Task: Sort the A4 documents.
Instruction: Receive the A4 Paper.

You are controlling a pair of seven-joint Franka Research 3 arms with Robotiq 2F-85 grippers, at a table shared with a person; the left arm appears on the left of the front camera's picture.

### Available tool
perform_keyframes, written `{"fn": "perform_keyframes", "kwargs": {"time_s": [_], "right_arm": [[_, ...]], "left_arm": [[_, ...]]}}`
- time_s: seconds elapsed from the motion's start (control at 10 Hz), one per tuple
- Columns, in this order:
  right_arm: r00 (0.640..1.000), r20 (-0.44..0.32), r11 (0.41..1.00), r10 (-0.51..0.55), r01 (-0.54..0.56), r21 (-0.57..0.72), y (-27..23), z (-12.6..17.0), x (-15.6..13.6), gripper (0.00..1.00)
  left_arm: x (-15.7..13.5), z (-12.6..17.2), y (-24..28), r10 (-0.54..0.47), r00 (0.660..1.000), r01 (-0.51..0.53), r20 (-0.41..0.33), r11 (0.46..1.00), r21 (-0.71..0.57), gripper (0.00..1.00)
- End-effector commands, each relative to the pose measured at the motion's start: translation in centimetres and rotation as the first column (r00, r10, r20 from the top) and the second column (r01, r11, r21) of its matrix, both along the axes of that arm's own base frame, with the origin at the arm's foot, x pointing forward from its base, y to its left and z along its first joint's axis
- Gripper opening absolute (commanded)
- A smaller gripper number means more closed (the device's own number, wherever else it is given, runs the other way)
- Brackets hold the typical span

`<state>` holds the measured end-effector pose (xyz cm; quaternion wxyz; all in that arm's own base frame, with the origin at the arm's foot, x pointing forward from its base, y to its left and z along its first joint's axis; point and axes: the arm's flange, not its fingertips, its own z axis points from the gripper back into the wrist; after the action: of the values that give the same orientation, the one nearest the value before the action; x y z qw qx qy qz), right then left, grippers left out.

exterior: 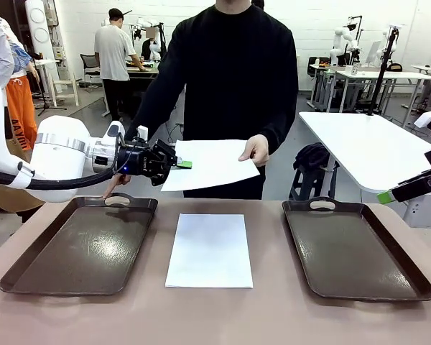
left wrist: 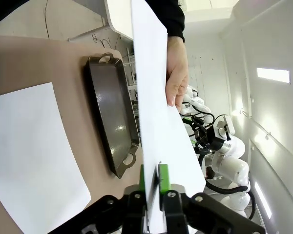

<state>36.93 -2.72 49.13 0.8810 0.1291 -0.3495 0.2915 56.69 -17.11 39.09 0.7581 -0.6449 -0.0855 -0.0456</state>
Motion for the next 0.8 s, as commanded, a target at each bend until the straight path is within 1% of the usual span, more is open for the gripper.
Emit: {"fn": "perform_keyframes", "kwargs": {"time_s": [0.0, 0.4, 0.6, 0.7], "right_arm": [[1.000, -0.001, 1.000, 0.004, -0.004, 0.008, 0.04, -0.07, 0.00, 1.00], [1.000, -0.001, 1.000, 0.004, -0.004, 0.008, 0.04, -0.07, 0.00, 1.00], [1.000, -0.001, 1.000, 0.004, -0.004, 0.008, 0.04, -0.07, 0.00, 1.00], [1.000, -0.001, 1.000, 0.004, -0.004, 0.008, 0.04, -0.07, 0.00, 1.00]], "left_arm": [[-0.29, 0.20, -0.16, 0.026, 1.000, -0.026, 0.018, 1.000, -0.012, 0.00], [-0.25, 0.00, -0.33, 0.020, 1.000, -0.020, -0.005, 1.000, 0.014, 0.00], [-0.15, 0.08, -0.31, 0.005, 1.000, -0.004, -0.022, 0.999, 0.045, 0.00], [-0.18, 0.06, -0.19, -0.011, 0.999, 0.014, -0.044, 0.997, 0.076, 0.00]]}}
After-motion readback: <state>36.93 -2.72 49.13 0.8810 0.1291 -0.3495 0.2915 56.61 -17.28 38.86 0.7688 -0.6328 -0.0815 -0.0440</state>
